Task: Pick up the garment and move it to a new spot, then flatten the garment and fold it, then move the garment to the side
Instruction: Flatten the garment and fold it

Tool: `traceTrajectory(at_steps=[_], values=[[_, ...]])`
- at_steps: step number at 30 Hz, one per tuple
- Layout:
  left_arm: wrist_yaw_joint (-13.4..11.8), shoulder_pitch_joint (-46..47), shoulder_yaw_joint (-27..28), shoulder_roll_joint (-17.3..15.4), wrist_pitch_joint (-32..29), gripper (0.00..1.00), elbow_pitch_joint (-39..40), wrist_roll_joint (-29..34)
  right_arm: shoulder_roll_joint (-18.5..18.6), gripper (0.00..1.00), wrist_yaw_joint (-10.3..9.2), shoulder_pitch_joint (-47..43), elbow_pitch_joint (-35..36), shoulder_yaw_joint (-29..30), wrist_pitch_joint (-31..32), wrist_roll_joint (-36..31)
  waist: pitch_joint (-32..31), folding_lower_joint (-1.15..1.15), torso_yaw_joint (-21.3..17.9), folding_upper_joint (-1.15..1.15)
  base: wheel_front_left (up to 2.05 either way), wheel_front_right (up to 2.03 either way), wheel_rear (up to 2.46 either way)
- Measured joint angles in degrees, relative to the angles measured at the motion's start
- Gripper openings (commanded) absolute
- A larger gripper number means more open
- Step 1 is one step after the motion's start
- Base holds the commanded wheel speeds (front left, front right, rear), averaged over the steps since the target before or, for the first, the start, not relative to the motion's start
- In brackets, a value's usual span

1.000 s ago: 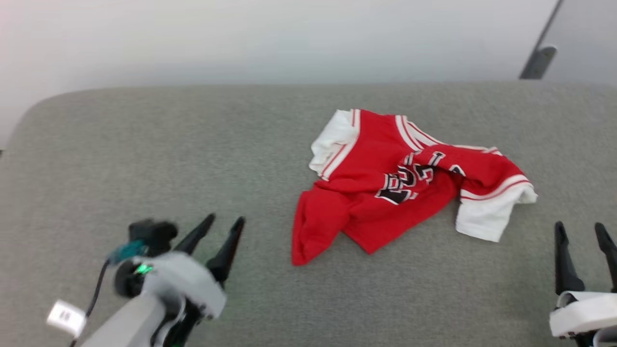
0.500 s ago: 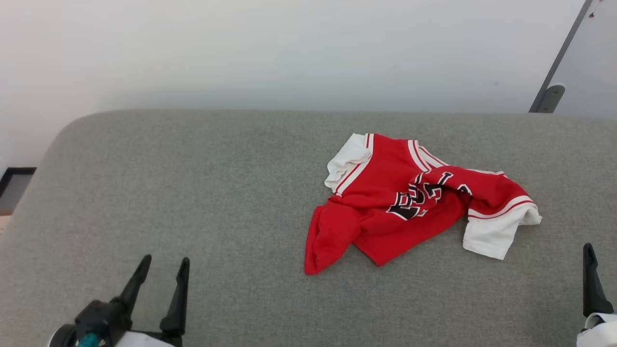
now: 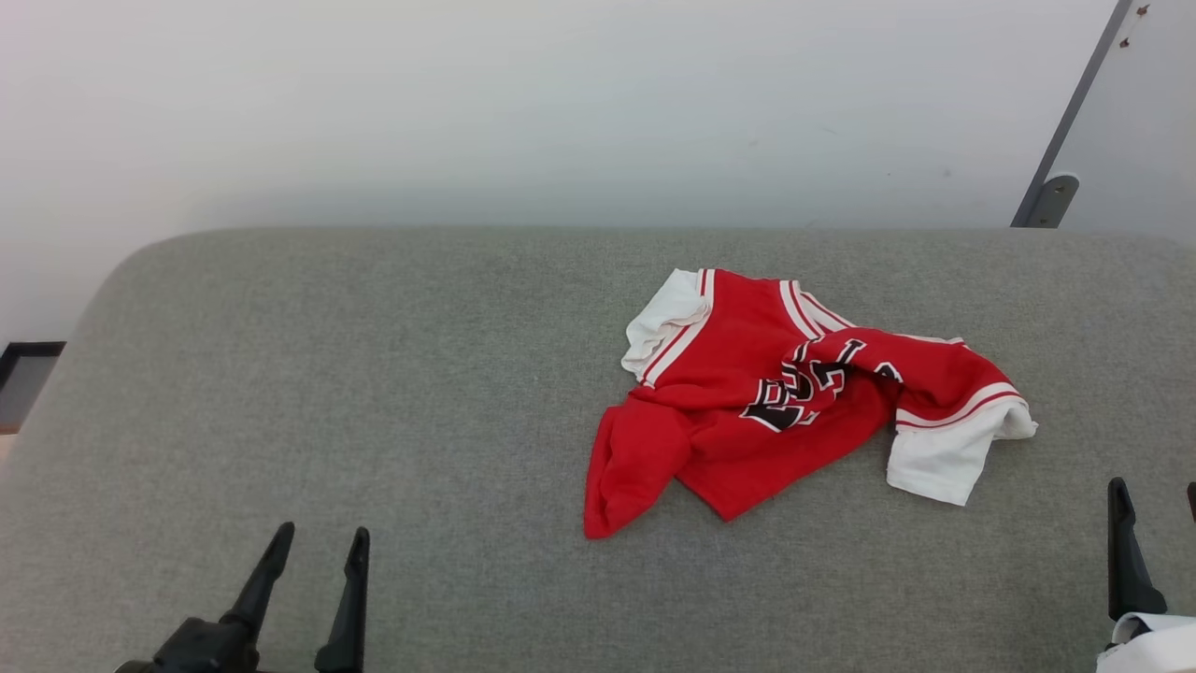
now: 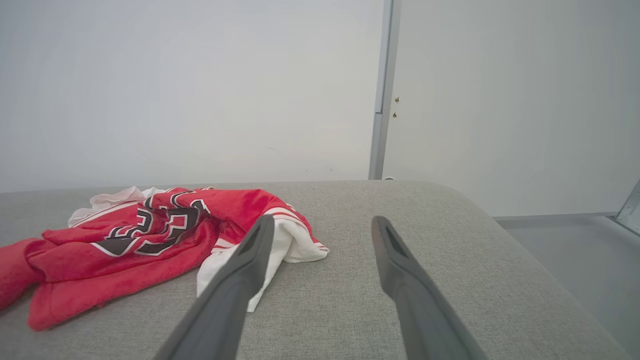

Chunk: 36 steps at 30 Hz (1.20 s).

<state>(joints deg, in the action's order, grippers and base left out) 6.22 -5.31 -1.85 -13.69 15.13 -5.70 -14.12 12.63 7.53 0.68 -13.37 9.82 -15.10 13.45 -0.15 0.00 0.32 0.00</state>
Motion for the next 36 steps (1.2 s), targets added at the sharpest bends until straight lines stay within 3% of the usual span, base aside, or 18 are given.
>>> traceTrajectory(at_steps=[6, 10, 13, 18, 24, 29, 33, 34, 35, 36], values=[[0.74, -0.03, 0.87, 1.29, 0.0, 1.0, 0.02, 1.12, 0.85, 1.0, 0.0, 0.53, -0.81, -2.14, 0.75, 0.27, 0.11, 0.0, 0.18, 0.0, 0.0, 0.0, 0.0], [0.9, -0.03, 0.78, 2.33, 0.0, 1.0, 0.12, 1.56, 2.97, 1.0, 0.0, 2.37, -1.13, -5.83, 5.23, 1.07, 0.78, 0.0, 0.25, 0.0, 0.0, 0.0, 0.0], [0.92, 0.36, 0.49, 3.01, 0.0, 1.0, 0.12, 1.72, 6.28, 1.0, 0.0, 5.33, -1.21, -10.53, 12.46, 2.5, 1.84, 0.0, 0.32, 0.0, 0.0, 0.0, 0.0], [1.09, 2.2, -0.42, 4.66, 0.0, 1.0, -0.43, 1.88, 12.93, 1.0, 0.0, 11.79, -1.43, -18.91, 31.84, 8.76, 4.06, 0.0, 0.63, 0.0, 0.0, 0.0, 0.0], [1.1, 5.56, -3.15, 6.0, 0.0, 1.0, -1.26, 1.78, 17.48, 1.0, 0.0, 20.34, -1.37, -21.29, 52.49, 16.14, 7.78, 0.0, 1.49, 0.0, 0.0, 0.0, 0.0], [1.1, 8.08, -4.52, 6.57, 0.0, 1.0, -2.05, 1.45, 17.78, 1.0, 0.0, 24.68, -3.92, -21.59, 61.96, 18.42, 11.27, 0.0, 2.73, 0.0, 0.0, 0.0, 0.0], [1.1, 9.76, -5.23, 6.73, 0.0, 1.0, -2.5, 1.21, 17.41, 1.0, 0.0, 26.78, -5.86, -22.79, 63.03, 18.18, 13.83, 0.0, 4.01, 0.0, 0.0, 0.0, 0.0], [1.1, 10.08, -5.28, 6.76, 0.0, 1.0, -2.58, 1.02, 17.3, 0.87, 0.0, 27.0, -6.38, -23.01, 63.01, 18.07, 14.38, 0.0, 4.35, 0.0, 0.0, 0.0, 0.0], [1.1, 10.32, -5.28, 6.77, 0.0, 1.0, -2.64, 1.01, 17.33, 0.27, 0.0, 27.2, -6.7, -23.26, 62.91, 17.74, 14.9, 0.0, 4.68, 0.0, 0.0, 0.0, 0.0], [1.1, 10.49, -5.24, 6.79, 0.0, 1.0, -2.68, 0.98, 17.5, 0.0, 0.0, 27.43, -6.81, -23.4, 62.58, 17.72, 15.34, 0.0, 5.0, 0.0, 0.0, 0.0, 0.0]])
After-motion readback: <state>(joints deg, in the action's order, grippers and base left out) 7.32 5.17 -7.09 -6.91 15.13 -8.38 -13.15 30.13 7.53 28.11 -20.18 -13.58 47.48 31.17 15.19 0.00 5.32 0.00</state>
